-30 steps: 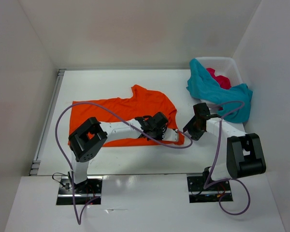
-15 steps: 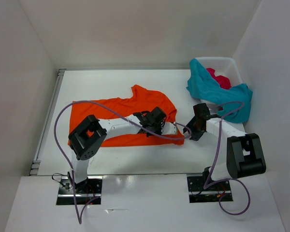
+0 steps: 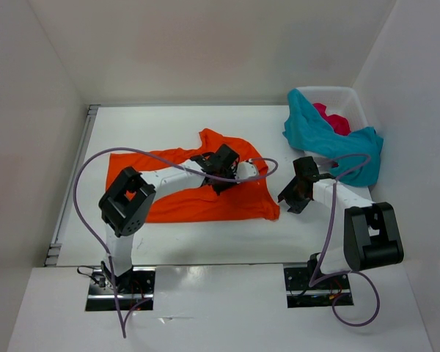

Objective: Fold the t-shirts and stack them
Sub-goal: Fold the flattened tshirt in 1/3 of the way

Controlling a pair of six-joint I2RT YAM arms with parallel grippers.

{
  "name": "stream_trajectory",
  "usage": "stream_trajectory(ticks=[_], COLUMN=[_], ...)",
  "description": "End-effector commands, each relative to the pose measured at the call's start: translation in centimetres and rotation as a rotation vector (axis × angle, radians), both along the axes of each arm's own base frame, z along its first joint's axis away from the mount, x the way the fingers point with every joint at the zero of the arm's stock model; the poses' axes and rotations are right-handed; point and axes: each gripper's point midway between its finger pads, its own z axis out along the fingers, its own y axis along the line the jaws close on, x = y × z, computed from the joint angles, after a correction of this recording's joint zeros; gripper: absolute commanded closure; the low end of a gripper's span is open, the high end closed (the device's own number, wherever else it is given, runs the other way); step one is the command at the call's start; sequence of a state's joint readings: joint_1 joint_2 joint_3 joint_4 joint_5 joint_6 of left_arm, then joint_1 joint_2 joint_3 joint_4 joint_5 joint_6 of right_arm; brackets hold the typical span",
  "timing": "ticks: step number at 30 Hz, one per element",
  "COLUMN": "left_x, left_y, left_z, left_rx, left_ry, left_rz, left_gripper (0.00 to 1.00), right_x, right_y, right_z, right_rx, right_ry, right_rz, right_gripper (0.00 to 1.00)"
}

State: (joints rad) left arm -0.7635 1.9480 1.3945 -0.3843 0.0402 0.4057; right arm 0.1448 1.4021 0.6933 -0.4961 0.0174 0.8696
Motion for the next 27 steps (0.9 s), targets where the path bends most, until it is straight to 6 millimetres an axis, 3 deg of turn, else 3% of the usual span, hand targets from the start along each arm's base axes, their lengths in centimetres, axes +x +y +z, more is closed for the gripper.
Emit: stream_trajectory(ticks=[1,5,7,10,11,13,15,17,18,19,20,21,22,25,26,27], left_x=[1.0,2.7,4.1,5.0,4.8,5.4,4.8,4.3,4.0,3.5,2.6,2.0,0.7,-1.6,-2.2,-3.9], left_y=[1.6,3.9,5.4,6.4,6.5,7.3,8.1,9.8,11.2,12.7,15.8,17.8,21.5,26.9,29.6,31.1], left_z=[-1.1,-0.9,-0.4,0.3,0.2,2.2,4.1,5.1,6.7,6.7,6.4,5.9,4.8,3.5,3.8,2.4], left_rx=[-0.026,-0.006,-0.012,-0.029,-0.022,-0.04,-0.05,-0.014,-0.021,0.013,0.066,0.1,0.15,0.207,0.22,0.256], left_ry=[0.068,0.037,0.012,0.014,0.021,0.003,-0.008,-0.031,-0.063,-0.073,-0.093,-0.085,-0.06,-0.01,-0.023,0.009], left_rz=[0.134,0.256,0.327,0.378,0.378,0.399,0.408,0.418,0.445,0.458,0.508,0.544,0.619,0.749,0.826,0.866], left_gripper=[0.9,0.86,0.75,0.46,0.42,0.28,0.23,0.21,0.21,0.21,0.21,0.21,0.19,0.19,0.19,0.19], right_x=[-0.1,-0.4,-0.4,-0.8,-1.1,-1.4,-1.7,-2.8,-2.9,-2.9,-2.7,-3.1,-3.0,-3.1,-3.3,-3.7], right_y=[-0.2,0.2,0.7,1.2,1.3,1.6,1.7,2.0,2.3,2.4,2.5,2.3,2.4,2.7,2.7,2.4], right_z=[0.3,0.5,0.9,1.8,2.3,3.6,4.8,4.6,4.6,4.6,4.5,3.5,3.1,1.7,1.2,0.8], right_rx=[-0.001,-0.014,-0.02,-0.051,-0.055,-0.043,-0.012,0.01,0.029,0.034,0.039,0.026,0.023,0.024,0.021,0.009], right_ry=[-0.016,-0.009,-0.015,-0.023,-0.02,-0.054,-0.089,-0.08,-0.087,-0.086,-0.087,-0.048,-0.038,0.012,0.022,0.032], right_rz=[-0.002,0.025,0.038,0.04,0.026,0.013,-0.016,-0.026,-0.019,-0.03,-0.038,-0.038,-0.038,-0.014,-0.014,-0.017], right_gripper=[0.47,0.46,0.44,0.41,0.4,0.39,0.39,0.39,0.39,0.39,0.4,0.4,0.4,0.41,0.41,0.41])
